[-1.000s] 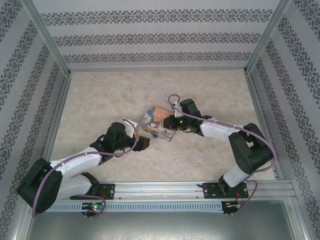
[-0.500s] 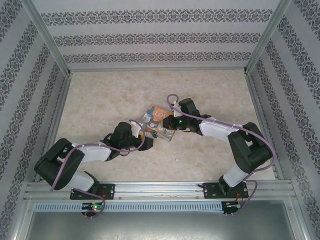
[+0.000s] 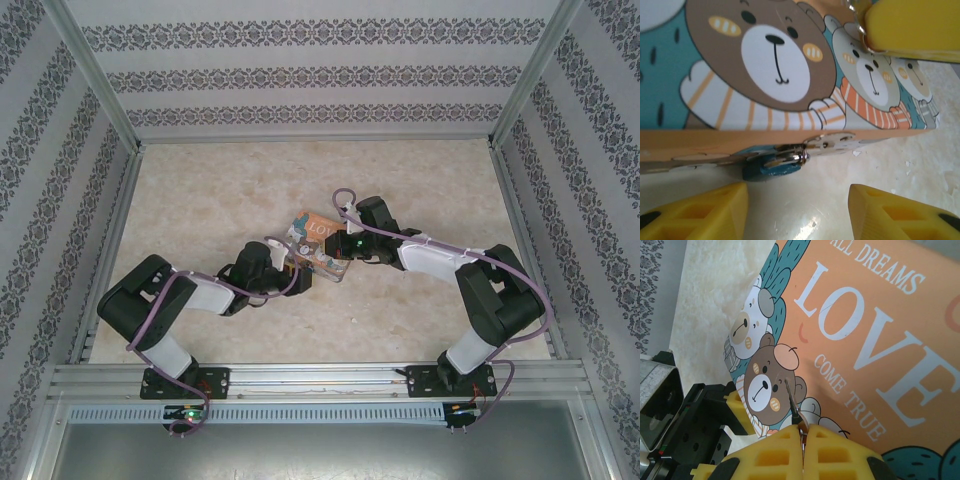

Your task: Unlock a padlock with a key

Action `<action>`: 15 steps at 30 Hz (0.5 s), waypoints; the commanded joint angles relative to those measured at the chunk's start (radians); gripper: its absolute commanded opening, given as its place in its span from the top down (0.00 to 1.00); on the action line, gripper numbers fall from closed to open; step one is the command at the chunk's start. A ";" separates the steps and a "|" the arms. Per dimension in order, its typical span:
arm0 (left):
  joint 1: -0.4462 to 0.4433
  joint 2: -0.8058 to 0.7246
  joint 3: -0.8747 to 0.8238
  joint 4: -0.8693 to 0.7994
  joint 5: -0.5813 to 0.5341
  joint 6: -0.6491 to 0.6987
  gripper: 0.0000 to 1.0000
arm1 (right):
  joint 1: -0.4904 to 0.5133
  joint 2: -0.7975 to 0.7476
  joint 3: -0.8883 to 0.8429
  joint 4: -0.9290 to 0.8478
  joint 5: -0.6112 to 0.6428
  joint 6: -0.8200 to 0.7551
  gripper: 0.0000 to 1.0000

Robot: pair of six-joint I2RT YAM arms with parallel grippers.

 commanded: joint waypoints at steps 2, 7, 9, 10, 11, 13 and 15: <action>0.010 0.038 0.039 0.053 -0.018 0.007 0.46 | 0.012 0.043 -0.014 -0.090 0.051 -0.024 1.00; 0.010 0.073 0.065 0.047 -0.017 0.014 0.47 | 0.013 0.044 -0.013 -0.092 0.051 -0.024 1.00; 0.010 0.083 0.072 0.046 -0.015 0.010 0.47 | 0.012 0.044 -0.013 -0.092 0.049 -0.025 1.00; 0.010 0.089 0.073 0.047 -0.015 0.005 0.48 | 0.012 0.044 -0.011 -0.092 0.049 -0.025 1.00; 0.010 0.092 0.074 0.047 -0.011 0.003 0.49 | 0.012 0.045 -0.011 -0.092 0.049 -0.025 1.00; 0.008 0.097 0.076 0.046 -0.004 -0.001 0.50 | 0.012 0.047 -0.010 -0.093 0.048 -0.027 1.00; 0.006 0.100 0.072 0.050 -0.003 -0.006 0.51 | 0.012 0.049 -0.009 -0.093 0.046 -0.027 1.00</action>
